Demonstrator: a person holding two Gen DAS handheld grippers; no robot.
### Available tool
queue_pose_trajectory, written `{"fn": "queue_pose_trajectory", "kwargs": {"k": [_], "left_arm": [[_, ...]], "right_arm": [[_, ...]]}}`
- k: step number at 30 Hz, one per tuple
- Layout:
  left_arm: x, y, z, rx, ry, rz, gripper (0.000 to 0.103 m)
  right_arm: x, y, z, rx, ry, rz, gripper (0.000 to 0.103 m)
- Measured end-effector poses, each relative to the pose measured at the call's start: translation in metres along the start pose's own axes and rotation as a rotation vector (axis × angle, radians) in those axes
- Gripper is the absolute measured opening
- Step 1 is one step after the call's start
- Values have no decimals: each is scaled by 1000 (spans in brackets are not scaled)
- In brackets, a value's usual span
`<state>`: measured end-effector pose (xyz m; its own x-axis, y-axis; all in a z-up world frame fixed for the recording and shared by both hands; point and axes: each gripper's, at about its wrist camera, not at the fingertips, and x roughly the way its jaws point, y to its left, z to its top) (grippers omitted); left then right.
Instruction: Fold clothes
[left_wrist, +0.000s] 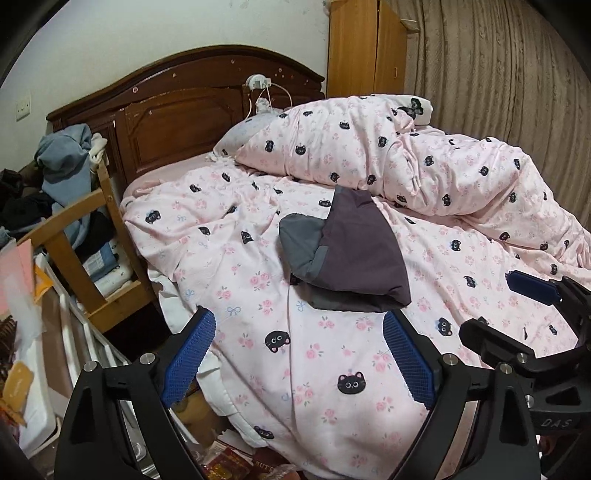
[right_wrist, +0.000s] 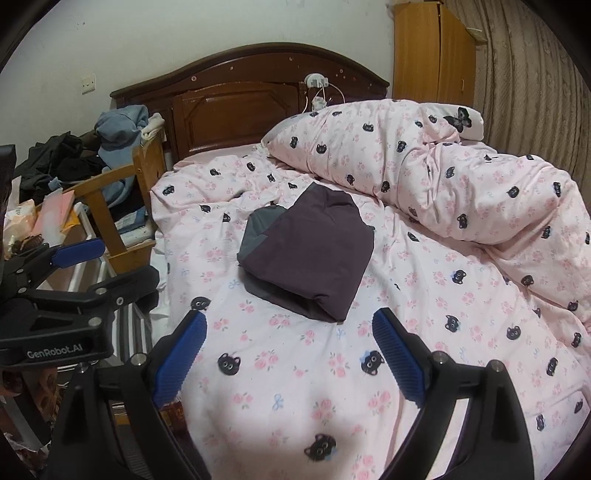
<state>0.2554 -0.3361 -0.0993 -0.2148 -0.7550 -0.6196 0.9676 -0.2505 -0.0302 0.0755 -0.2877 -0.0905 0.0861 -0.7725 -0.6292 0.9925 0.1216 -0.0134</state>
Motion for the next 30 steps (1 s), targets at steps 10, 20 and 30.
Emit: {"fn": "queue_pose_trajectory", "kwargs": {"k": [10,20,30], "left_arm": [[-34,-14,-5,35,-27,-12,90],[-48,-18,-10,50,-35,-18,90],[-55,-15,-10,40,-43,-21,90]], "right_arm": [[-41,3,-12,20,-29,-6,93],[-65,5,-16,26,-48,-21,94],[-74,9,-18,24,-54,-20,94]]}}
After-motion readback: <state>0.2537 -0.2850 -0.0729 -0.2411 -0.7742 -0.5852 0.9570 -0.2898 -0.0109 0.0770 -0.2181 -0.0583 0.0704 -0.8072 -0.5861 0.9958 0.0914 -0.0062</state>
